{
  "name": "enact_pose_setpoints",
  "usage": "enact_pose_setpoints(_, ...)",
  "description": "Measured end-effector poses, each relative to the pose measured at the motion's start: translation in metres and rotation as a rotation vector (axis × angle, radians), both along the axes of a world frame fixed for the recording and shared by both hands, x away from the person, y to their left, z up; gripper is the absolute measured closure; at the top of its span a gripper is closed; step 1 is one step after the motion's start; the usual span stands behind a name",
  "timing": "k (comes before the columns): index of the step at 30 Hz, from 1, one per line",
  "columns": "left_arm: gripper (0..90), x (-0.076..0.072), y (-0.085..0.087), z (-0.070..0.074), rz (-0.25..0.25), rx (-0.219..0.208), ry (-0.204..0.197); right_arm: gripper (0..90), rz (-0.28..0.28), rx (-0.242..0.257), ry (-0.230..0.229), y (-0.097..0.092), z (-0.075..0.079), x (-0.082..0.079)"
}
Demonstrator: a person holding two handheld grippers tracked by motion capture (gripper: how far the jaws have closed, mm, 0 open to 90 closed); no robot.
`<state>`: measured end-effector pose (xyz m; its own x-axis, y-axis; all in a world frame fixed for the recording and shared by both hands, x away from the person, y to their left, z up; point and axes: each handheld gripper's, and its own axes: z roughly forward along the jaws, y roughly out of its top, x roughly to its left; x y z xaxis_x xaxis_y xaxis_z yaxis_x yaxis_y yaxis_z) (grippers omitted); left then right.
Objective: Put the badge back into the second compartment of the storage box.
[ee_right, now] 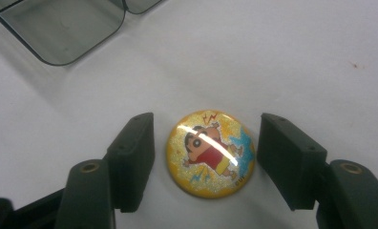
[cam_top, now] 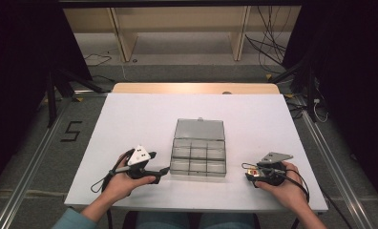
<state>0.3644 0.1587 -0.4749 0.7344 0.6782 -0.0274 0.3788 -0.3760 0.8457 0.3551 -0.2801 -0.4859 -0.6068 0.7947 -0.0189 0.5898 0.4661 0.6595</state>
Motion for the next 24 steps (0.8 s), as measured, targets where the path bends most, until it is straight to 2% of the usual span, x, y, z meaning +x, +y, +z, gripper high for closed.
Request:
enact_pose_setpoints(10,23.0,-0.0005,-0.0005,0.0001,0.001,-0.002,0.0,46.6,0.005,-0.003,-0.001,0.0014,0.0005,-0.001)
enact_pose_setpoints(24,23.2,-0.0002,-0.0004,0.0001,-0.001,0.003,-0.002,47.6,-0.001,-0.001,0.005,0.0015,0.0015,-0.0003)
